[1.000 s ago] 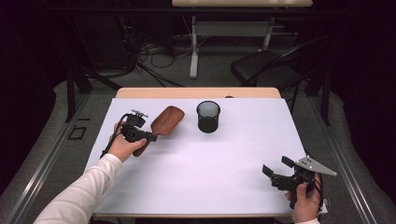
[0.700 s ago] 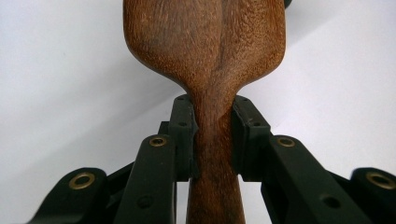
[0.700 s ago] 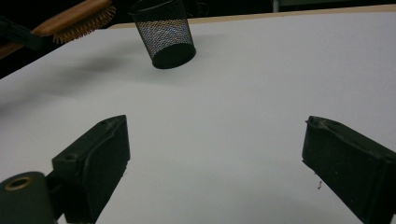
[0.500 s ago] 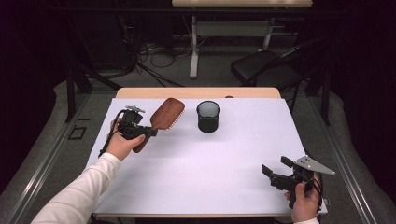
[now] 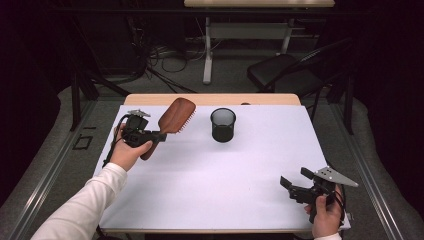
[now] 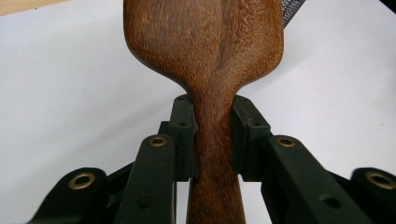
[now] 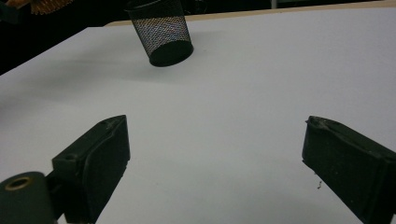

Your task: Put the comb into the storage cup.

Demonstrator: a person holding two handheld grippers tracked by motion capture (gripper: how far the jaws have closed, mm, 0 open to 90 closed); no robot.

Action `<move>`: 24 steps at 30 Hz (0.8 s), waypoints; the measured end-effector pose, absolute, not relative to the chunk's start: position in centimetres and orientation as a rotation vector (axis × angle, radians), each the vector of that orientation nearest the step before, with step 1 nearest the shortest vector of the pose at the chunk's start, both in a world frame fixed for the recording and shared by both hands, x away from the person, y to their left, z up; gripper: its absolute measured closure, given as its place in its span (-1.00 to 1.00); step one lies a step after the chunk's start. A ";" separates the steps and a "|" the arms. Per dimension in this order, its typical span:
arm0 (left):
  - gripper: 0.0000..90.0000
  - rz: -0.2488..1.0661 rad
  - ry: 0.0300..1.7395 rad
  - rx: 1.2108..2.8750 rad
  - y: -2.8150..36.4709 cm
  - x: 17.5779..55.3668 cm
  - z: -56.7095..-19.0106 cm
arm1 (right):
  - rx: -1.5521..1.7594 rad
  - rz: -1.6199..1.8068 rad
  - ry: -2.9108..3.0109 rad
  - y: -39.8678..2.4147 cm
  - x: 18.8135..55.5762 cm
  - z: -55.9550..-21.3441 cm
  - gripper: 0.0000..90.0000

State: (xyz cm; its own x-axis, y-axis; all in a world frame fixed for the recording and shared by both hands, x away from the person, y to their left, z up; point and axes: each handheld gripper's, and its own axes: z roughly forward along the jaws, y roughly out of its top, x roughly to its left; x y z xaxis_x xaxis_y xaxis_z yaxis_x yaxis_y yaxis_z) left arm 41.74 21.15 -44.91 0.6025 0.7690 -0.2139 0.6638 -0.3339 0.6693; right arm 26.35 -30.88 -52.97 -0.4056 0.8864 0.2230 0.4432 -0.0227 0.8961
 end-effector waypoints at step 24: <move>0.61 0.197 1.063 2.029 20.2 41.1 -43.4 | 1.388 1.383 1.896 -30.6 26.8 -52.8 -0.92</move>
State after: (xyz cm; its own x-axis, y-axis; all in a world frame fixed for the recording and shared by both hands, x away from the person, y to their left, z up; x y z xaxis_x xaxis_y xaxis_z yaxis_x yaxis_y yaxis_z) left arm 41.08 20.19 -43.42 0.6317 0.7436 -0.2192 0.6160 -0.3097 0.7243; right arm 26.75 -30.60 -52.78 -0.4190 0.8823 0.2142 0.4735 0.0111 0.8807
